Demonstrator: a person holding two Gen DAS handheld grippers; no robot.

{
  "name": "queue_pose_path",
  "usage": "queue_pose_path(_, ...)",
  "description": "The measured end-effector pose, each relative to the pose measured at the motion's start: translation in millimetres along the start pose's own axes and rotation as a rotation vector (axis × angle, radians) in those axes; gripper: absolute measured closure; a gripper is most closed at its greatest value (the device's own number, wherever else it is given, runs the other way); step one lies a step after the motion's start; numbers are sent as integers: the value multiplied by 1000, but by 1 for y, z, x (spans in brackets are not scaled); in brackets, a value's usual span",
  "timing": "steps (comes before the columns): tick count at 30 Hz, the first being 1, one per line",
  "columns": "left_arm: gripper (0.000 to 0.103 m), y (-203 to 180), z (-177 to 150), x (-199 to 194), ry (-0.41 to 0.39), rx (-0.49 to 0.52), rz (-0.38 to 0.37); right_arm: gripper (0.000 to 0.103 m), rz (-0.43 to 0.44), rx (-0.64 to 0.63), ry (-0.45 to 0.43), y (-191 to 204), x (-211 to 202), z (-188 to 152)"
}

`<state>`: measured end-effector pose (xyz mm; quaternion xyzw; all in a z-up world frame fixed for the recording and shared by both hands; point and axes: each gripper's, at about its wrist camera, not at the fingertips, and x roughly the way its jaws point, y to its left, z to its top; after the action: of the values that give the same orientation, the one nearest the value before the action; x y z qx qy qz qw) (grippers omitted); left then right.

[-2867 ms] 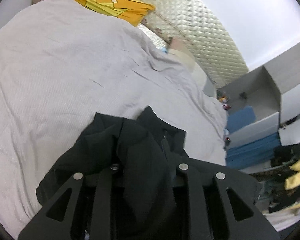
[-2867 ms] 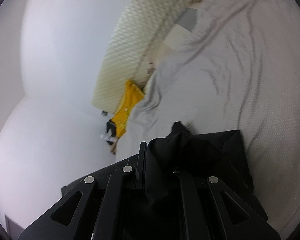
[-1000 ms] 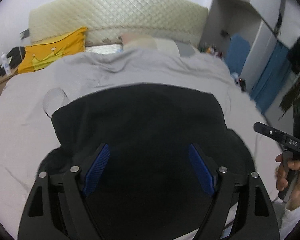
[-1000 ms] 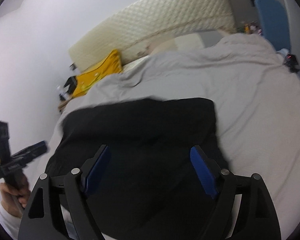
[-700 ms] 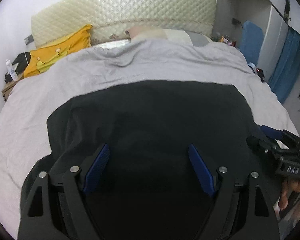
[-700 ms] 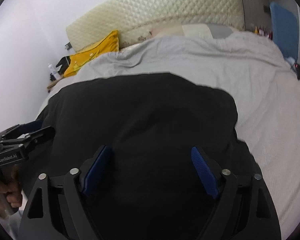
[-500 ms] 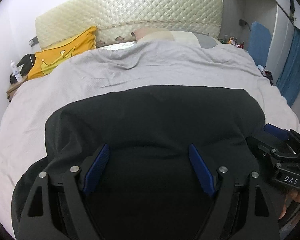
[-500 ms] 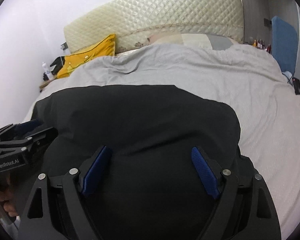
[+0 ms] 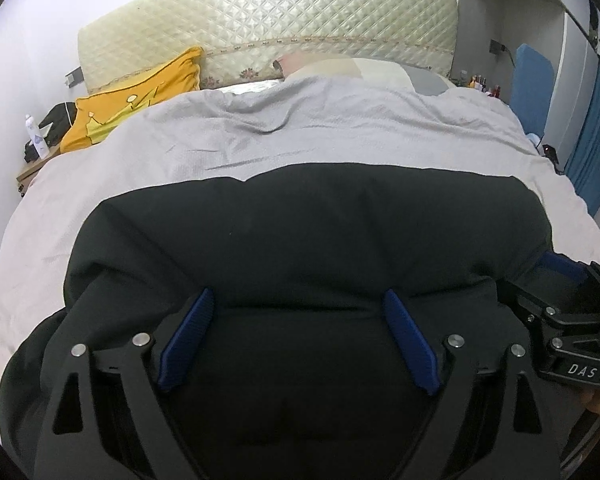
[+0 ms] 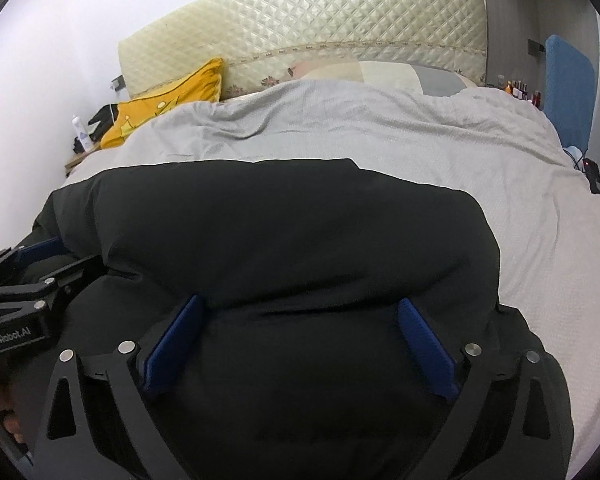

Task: Fold large clothes
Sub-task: 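Open both grippers and press them along the folded jacket to flatten it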

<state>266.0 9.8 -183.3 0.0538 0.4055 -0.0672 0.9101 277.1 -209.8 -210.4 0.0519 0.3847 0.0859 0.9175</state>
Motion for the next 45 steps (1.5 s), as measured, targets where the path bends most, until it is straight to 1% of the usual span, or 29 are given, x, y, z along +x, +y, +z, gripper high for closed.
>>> queue_pose_path(4, 13, 2, 4, 12, 10, -12, 6, 0, 12, 9, 0, 1, 11, 4)
queue_pose_path(8, 12, 4, 8, 26, 16, -24, 17, 0, 2, 2, -12, 3, 21, 10)
queue_pose_path(12, 12, 3, 11, 29, 6, -28, 18, 0, -4, -2, -6, 4, 27, 12)
queue_pose_path(14, 12, 5, 10, 25, 4, -29, 6, 0, 7, -2, -5, 2, 22, 10)
queue_pose_path(18, 12, 15, 5, 10, -10, -56, -20, 0, 63, -21, -24, -2, 2, 8)
queue_pose_path(22, 11, 30, 2, -12, -53, -78, 15, 0, 22, -71, -60, -7, -21, 3)
queue_pose_path(24, 11, 42, 0, -26, -88, -96, 34, 0, -2, -82, -83, -14, -32, 0)
queue_pose_path(26, 7, 56, -4, -35, -122, -114, 48, 0, -22, -62, -88, -21, -35, -1)
queue_pose_path(28, 6, 65, -6, -38, -131, -115, 45, 0, -13, -29, -87, -28, -35, -2)
queue_pose_path(29, 6, 68, -7, -35, -123, -112, 40, 0, -13, -24, -87, -31, -33, -2)
queue_pose_path(31, 6, 72, -9, -27, -100, -111, 58, 0, -25, -30, -87, -32, -30, -4)
queue_pose_path(33, 6, 73, -12, -12, -68, -108, 55, 0, -27, -28, -82, -35, -25, -7)
queue_pose_path(36, 5, 72, -17, -1, -44, -105, 48, 0, -7, -1, -77, -40, -14, -11)
queue_pose_path(39, 3, 66, -19, 5, -40, -96, 54, 0, 9, 28, -62, -42, 1, -15)
queue_pose_path(42, 1, 65, -21, 9, -36, -101, 53, 0, 13, 25, -69, -42, 6, -18)
queue_pose_path(45, 0, 65, -21, 10, -25, -114, 48, 0, 15, 32, -55, -44, 7, -19)
